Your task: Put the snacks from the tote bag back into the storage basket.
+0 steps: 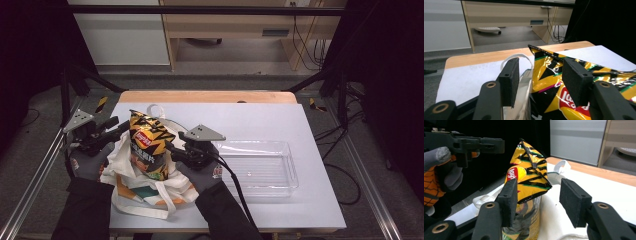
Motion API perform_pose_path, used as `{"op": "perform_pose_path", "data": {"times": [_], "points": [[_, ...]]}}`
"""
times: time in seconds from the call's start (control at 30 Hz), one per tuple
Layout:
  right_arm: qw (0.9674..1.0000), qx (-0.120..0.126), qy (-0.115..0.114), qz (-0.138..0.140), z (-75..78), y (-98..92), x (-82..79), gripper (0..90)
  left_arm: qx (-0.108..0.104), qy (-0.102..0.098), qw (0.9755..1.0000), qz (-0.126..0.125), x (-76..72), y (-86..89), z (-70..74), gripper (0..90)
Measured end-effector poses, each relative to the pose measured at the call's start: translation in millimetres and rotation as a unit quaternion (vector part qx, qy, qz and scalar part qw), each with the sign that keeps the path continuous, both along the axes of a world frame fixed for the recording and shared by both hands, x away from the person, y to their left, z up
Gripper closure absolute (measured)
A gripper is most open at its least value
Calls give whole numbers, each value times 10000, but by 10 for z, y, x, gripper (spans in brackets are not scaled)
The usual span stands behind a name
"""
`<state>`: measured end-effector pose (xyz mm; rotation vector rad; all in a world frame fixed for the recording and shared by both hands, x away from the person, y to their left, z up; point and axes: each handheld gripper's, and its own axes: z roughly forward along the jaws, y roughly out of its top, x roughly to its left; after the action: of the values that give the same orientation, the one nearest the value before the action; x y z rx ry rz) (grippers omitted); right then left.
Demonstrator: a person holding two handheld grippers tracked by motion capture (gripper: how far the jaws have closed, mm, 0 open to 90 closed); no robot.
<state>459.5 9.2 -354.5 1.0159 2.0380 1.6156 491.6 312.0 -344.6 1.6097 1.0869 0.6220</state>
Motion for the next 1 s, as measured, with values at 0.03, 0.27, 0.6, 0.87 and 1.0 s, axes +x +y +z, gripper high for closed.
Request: {"op": "perform_pose_path", "data": {"times": [0.03, 0.27, 0.6, 0.87, 1.0], "points": [[10000, -6, 16, -7, -7, 3, 1, 487, -24, 28, 10000, -9, 24, -7, -13, 485], [9999, -67, 117, 27, -66, 65, 47, 484, 9, 112, 9998, -148, 126, -53, -65, 506], [9997, -103, 163, 120, -98, 189, 65, 521, 132, 254, 9994, -209, 211, -84, -178, 553], [9995, -153, 218, 181, -106, 208, 55, 709, 249, 210, 9992, -230, 181, -100, -184, 754], [9992, -136, 235, 284, -110, 233, 42, 793, 241, 207, 9992, -229, 163, -87, -189, 852]]}}
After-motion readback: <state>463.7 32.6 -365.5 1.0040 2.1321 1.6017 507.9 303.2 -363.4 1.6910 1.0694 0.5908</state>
